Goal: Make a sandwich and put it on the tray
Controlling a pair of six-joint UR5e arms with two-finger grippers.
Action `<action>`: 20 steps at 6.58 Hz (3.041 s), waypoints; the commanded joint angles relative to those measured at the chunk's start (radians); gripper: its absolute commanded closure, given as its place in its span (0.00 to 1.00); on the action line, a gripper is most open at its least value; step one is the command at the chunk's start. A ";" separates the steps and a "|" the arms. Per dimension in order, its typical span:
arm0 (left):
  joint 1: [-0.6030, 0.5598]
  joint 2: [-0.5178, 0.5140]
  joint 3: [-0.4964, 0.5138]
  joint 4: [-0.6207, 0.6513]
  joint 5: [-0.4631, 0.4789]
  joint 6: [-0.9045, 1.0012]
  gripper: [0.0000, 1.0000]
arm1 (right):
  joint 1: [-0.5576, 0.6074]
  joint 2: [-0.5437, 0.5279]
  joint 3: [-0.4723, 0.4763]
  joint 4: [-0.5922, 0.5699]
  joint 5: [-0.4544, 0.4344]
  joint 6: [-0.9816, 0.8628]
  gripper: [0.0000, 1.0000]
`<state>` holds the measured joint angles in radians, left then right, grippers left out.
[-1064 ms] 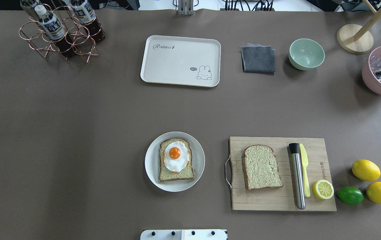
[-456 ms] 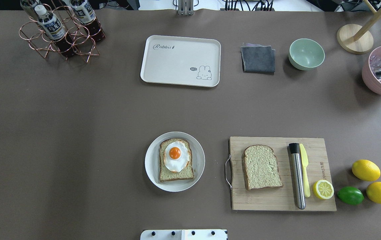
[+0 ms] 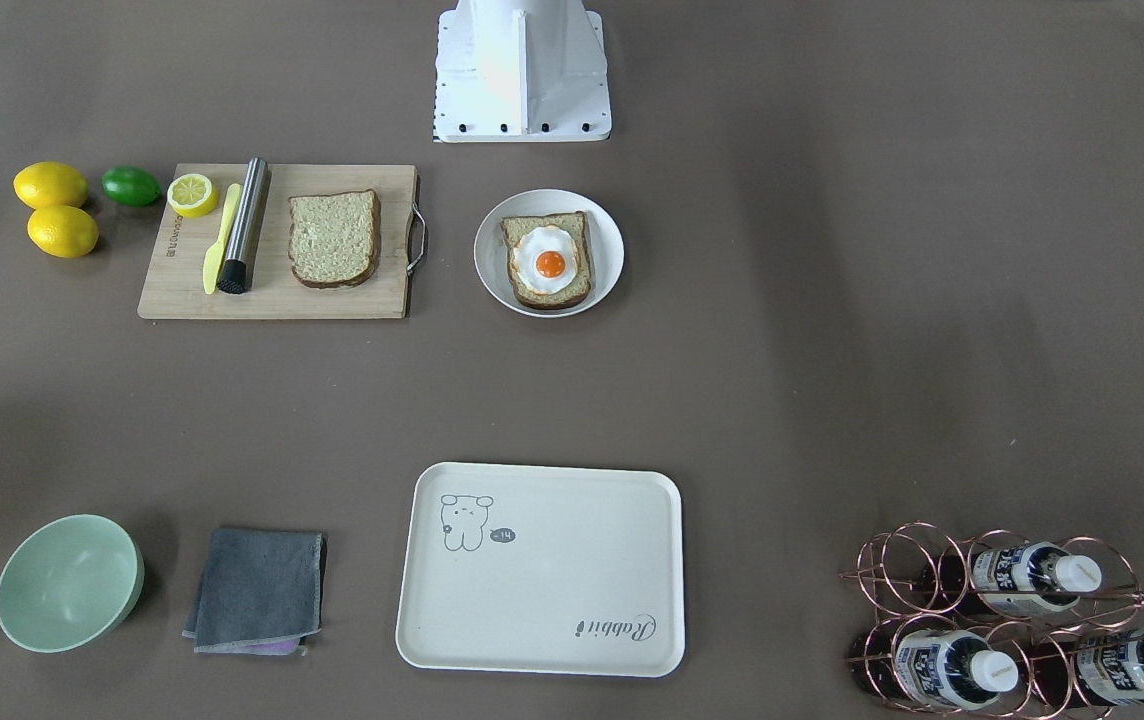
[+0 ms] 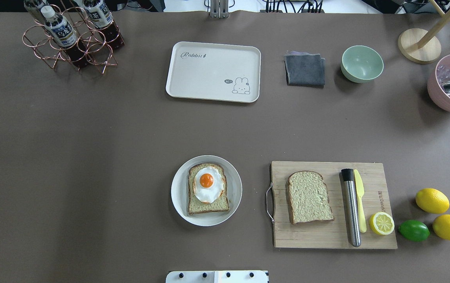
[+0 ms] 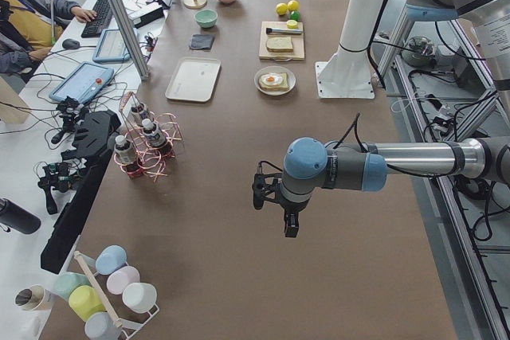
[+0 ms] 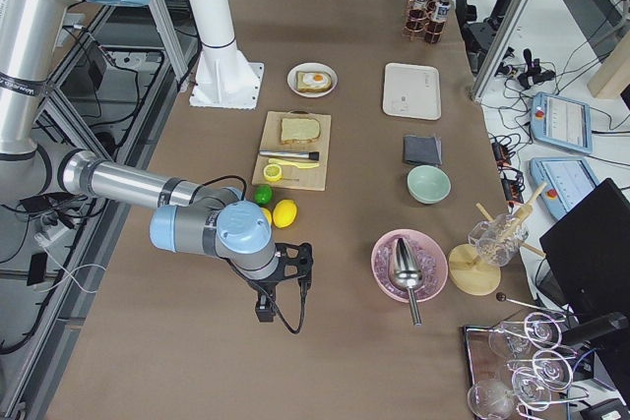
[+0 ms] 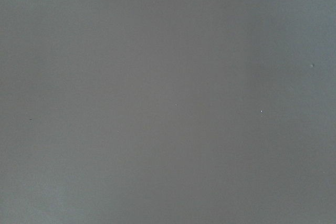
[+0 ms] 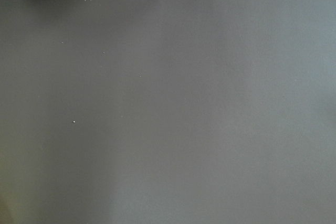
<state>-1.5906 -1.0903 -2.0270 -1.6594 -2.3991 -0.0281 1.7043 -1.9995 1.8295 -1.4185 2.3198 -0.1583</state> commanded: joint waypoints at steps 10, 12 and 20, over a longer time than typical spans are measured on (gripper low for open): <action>0.000 0.018 -0.024 -0.045 -0.037 0.001 0.02 | -0.005 -0.004 0.001 0.019 0.124 0.011 0.00; 0.001 0.018 -0.022 -0.045 -0.051 0.001 0.02 | -0.012 -0.004 0.001 0.021 0.139 0.011 0.00; -0.002 0.063 -0.016 -0.215 -0.121 -0.036 0.03 | -0.265 0.047 0.082 0.179 0.199 0.323 0.01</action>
<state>-1.5937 -1.0253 -2.0434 -1.8708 -2.5104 -0.0546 1.5157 -1.9632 1.9009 -1.3253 2.4887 0.0364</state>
